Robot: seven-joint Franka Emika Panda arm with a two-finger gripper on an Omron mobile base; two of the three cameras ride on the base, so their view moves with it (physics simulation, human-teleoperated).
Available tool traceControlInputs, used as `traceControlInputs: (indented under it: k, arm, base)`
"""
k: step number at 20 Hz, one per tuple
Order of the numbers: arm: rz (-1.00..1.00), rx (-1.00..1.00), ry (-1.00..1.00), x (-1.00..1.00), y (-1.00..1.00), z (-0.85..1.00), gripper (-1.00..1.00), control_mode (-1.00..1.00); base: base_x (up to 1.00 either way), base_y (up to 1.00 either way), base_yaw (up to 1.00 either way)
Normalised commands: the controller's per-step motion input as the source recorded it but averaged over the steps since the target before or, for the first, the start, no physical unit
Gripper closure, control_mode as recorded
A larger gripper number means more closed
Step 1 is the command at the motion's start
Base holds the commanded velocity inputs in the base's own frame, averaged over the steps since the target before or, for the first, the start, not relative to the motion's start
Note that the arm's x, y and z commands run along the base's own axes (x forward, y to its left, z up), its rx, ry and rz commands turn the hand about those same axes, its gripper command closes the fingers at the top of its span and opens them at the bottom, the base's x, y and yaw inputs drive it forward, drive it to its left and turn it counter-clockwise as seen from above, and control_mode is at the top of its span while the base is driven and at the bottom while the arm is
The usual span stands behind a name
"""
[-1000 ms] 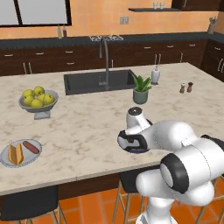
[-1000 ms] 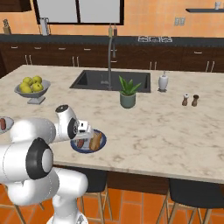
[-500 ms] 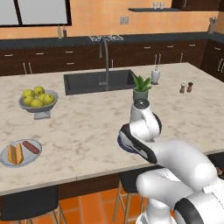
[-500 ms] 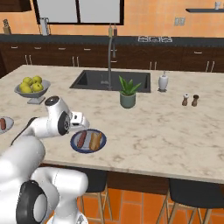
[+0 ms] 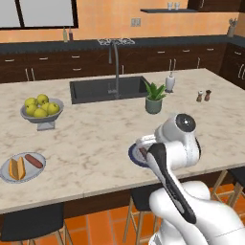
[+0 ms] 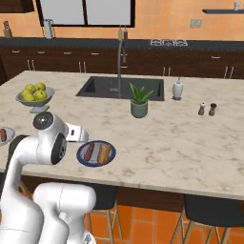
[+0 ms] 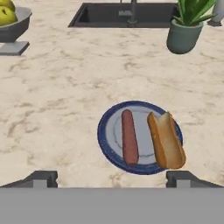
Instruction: Place one bun and one sausage from the bowl on each plate.
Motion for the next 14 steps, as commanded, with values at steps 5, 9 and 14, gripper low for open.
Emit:
traceControlInputs:
  k: [5,9,14]
  arm:
    - [0.02,-0.11,0.06,-0.43,0.91,0.43,-1.0,-1.0]
    - [0.0,-0.04,0.4,0.0,0.61,-0.06,-1.0,-1.0]
    - [-0.03,-0.16,0.18,-0.02,0.71,-0.03,-1.0,-1.0]
  base:
    - [0.0,0.0,0.0]
    - [0.0,0.0,0.0]
    - [0.0,0.0,0.0]
